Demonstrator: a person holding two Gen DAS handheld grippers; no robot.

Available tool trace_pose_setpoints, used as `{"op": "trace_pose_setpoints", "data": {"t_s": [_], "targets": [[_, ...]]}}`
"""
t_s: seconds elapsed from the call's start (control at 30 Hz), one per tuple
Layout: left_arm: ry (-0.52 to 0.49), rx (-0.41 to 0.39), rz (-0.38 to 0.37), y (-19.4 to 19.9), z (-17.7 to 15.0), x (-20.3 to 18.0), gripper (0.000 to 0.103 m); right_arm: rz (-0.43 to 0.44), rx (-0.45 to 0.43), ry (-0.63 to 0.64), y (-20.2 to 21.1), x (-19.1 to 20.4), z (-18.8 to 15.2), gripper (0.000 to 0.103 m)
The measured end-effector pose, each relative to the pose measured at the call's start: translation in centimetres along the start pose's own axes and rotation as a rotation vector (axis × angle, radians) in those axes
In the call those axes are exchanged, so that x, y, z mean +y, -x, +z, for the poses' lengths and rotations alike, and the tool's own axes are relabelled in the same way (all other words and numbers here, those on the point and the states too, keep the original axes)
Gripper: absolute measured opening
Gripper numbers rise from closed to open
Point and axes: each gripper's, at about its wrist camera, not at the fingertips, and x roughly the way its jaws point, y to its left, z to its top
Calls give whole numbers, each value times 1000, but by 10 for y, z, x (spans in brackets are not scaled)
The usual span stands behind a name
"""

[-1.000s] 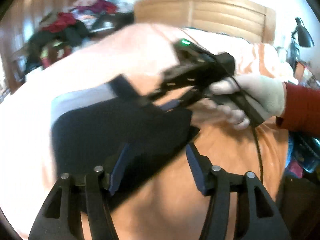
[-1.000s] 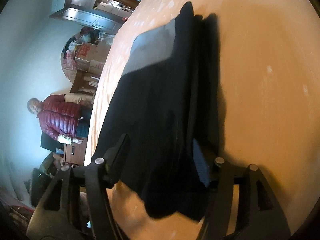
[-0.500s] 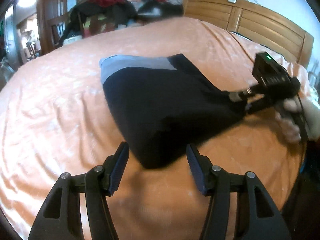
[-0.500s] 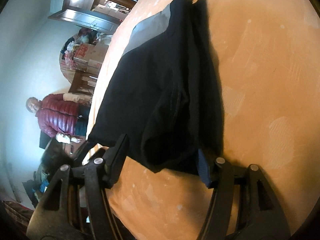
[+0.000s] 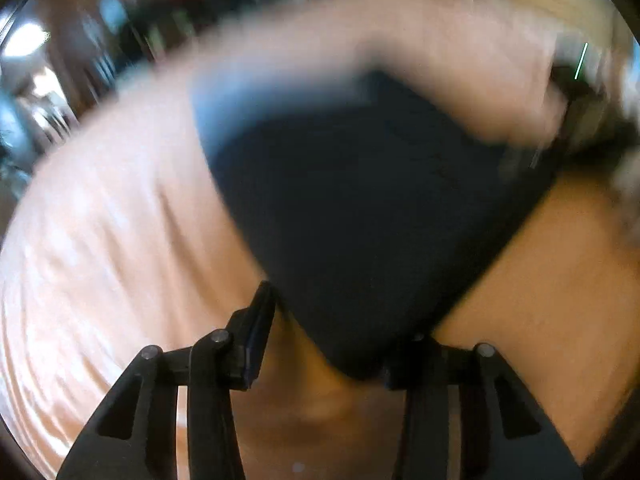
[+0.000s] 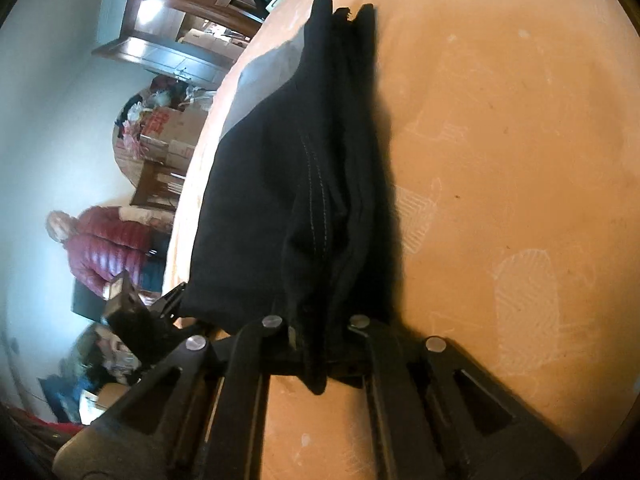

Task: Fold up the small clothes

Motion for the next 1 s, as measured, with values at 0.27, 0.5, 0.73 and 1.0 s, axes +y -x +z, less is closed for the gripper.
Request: {"op": "trace_pose_setpoints", "data": {"t_s": [0.27,0.5,0.73,1.0], "targets": [[209,-200,-223,92,-9,30,42,53,-8,7,-3,-12,-2,1],[77,-53,-133,13,18,16,69,72,-21,16,-4,-11,-6,1],[118,-72,-187,23,36,28,62,75,-37,46,-3,-9,-8,1],[109,-110,-178,14,51,39,61,90,-38,43,-3,-12,-10,1]]}}
